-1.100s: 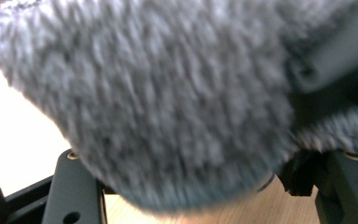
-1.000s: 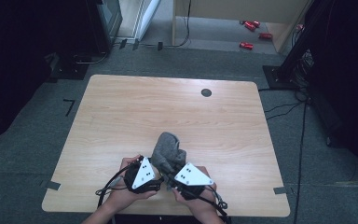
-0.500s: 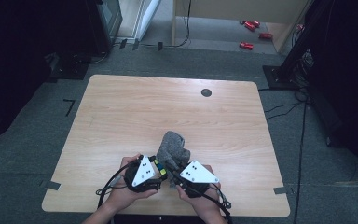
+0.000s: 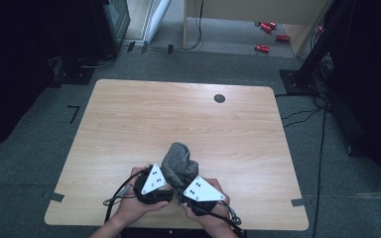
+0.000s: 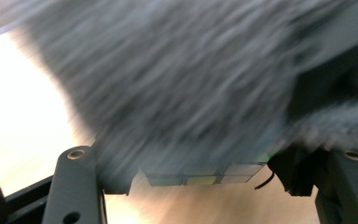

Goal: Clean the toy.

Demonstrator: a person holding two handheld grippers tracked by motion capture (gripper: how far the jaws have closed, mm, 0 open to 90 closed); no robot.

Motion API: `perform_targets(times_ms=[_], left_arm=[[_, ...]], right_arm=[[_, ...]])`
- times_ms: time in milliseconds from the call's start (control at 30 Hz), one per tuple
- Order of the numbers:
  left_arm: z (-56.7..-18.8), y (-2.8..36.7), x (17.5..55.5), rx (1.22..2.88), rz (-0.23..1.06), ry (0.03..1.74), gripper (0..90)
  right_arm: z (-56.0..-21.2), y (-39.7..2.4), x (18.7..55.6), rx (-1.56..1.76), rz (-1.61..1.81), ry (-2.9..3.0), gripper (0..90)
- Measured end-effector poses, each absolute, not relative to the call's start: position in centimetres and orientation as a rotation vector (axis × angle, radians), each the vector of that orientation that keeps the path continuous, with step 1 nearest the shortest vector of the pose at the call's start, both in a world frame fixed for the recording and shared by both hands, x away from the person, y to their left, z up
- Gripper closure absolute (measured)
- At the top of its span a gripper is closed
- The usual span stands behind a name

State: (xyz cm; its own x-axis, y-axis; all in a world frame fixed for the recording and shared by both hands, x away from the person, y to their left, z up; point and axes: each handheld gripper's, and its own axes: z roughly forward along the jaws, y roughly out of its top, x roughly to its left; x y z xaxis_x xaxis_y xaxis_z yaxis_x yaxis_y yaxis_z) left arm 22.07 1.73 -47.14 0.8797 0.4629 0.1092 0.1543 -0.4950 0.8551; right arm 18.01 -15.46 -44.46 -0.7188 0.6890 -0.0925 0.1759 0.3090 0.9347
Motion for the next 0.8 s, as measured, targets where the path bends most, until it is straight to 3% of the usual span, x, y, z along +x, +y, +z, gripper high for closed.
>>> perform_targets(times_ms=[233, 467, 633, 800], left_arm=[[-47.1, 2.6, 23.2, 2.048, 0.373, 0.541, 34.5], [-47.2, 1.5, 22.1, 2.083, 0.403, 0.456, 34.5], [-47.2, 2.3, 23.2, 2.037, 0.344, 0.582, 34.6], [-47.2, 1.0, 21.6, 2.083, 0.397, 0.426, 34.5]], right_arm=[[-44.1, -17.2, 18.7, 0.881, 1.401, 2.034, 77.2], [-44.2, -16.8, 18.6, 0.858, 1.424, 2.050, 76.8], [-44.4, -17.4, 18.6, 0.884, 1.421, 2.031, 76.7], [-44.2, -16.9, 18.6, 0.840, 1.422, 2.052, 76.6]])
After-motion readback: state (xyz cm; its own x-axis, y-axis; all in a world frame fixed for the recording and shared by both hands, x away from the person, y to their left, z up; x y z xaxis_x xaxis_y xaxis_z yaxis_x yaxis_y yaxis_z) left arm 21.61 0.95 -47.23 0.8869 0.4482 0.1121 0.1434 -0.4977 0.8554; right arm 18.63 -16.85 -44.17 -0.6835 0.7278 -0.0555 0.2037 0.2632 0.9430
